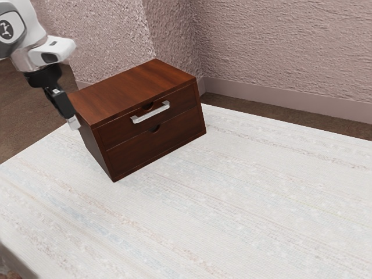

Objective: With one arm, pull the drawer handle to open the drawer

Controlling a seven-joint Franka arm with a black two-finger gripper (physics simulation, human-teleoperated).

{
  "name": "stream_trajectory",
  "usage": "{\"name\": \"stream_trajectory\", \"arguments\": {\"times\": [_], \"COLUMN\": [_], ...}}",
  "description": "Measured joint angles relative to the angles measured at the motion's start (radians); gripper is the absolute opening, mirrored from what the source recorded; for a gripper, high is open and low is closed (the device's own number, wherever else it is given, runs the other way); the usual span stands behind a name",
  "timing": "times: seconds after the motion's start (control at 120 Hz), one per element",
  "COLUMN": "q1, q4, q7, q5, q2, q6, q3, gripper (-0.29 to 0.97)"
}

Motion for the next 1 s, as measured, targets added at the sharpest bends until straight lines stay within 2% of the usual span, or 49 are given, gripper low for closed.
{"name": "stream_trajectory", "arguments": {"times": [0.183, 0.283, 0.333, 0.4, 0.525, 0.617, 0.758, 1.0], "q1": [0.018, -0.040, -0.060, -0.058, -0.064, -0.076, -0.041, -0.124], "q4": [0.006, 0.046, 0.067, 0.082, 0.098, 0.163, 0.186, 0.186], "q7": [0.001, 0.000, -0.001, -0.006, -0.015, -0.020, -0.039, -0.112], "q5": [-0.008, 0.046, 0.057, 0.053, 0.075, 0.085, 0.096, 0.147], "q2": [-0.002, -0.124, -0.144, -0.072, 0.134, 0.259, 0.312, 0.328], "q6": [0.000, -0.001, 0.000, 0.016, 0.116, 0.186, 0.263, 0.318], "q3": [-0.001, -0.020, -0.025, -0.026, -0.027, -0.024, -0.023, -0.027], "gripper": [0.68, 0.68, 0.68, 0.68, 0.68, 0.68, 0.68, 0.68]}}
